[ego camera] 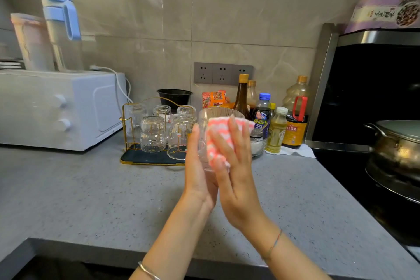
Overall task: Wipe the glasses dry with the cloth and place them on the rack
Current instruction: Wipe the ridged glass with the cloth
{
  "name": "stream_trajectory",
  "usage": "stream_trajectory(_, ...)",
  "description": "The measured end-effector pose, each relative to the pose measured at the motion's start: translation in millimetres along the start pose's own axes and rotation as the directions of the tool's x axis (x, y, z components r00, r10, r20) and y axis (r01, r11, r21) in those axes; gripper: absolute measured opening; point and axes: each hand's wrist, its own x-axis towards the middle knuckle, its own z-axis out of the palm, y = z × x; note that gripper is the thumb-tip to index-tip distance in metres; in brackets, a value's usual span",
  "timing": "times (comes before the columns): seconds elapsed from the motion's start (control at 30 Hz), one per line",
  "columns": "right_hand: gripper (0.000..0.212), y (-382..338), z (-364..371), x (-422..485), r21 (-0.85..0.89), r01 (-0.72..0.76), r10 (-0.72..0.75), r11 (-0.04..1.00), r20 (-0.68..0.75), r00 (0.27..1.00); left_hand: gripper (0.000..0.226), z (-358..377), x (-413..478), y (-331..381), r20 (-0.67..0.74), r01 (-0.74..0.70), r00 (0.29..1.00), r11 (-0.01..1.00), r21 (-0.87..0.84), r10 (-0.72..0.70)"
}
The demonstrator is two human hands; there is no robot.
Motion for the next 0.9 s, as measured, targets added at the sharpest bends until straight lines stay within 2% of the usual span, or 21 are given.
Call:
stream_trajectory(0.1, 0.045, 1.5, 5.9, -17.3, -0.063, 0.066, -0.063, 0.996, 0.047, 0.997, 0.058, -2.6, 2.4, 5.0, 0.036, 0.006, 0.999, 0.998, -0.062, -0.004)
stream_trajectory(0.17, 0.044, 1.4, 5.4, -15.4, -0.058, 0.060, -0.057, 0.997, 0.049, 0.997, 0.058, -4.5, 3.2, 6.7, 0.047, 0.016, 0.999, 0.998, -0.060, -0.013)
stream_trajectory(0.27, 0.044, -1.2, 1.2, -2.8, -0.049, 0.054, -0.051, 0.997, 0.050, 0.997, 0.060, -5.5, 4.0, 9.9, 0.083, 0.031, 0.996, 0.999, -0.033, -0.028)
stream_trajectory(0.37, 0.045, -2.7, -2.8, 9.8, -0.042, 0.063, -0.062, 0.997, 0.023, 0.998, 0.056, -4.6, 2.7, 13.7, 0.097, -0.016, 0.995, 0.999, 0.051, 0.010)
stream_trajectory(0.47, 0.045, -1.0, -9.4, 26.6, -0.004, 0.006, -0.006, 1.000, -0.026, 1.000, 0.053, -7.9, 0.8, 9.1, 0.072, -0.039, 0.997, 0.992, 0.120, 0.031)
stream_trajectory(0.6, 0.044, 1.3, -16.3, 38.4, 0.116, -0.092, 0.096, 0.989, -0.030, 0.995, 0.054, -10.1, -3.0, 2.0, 0.076, -0.026, 0.997, 0.992, 0.123, 0.017)
stream_trajectory(0.73, 0.046, 1.7, -14.2, 27.0, 0.198, -0.120, 0.122, 0.973, 0.002, 0.993, 0.056, -7.4, -4.0, 4.3, 0.133, -0.030, 0.991, 0.990, 0.136, 0.011)
stream_trajectory(0.9, 0.047, -1.4, -7.2, -1.9, 0.152, -0.077, 0.067, 0.985, 0.068, 0.995, 0.049, -9.6, 1.6, 8.8, 0.169, -0.002, 0.986, 0.997, 0.076, -0.011)
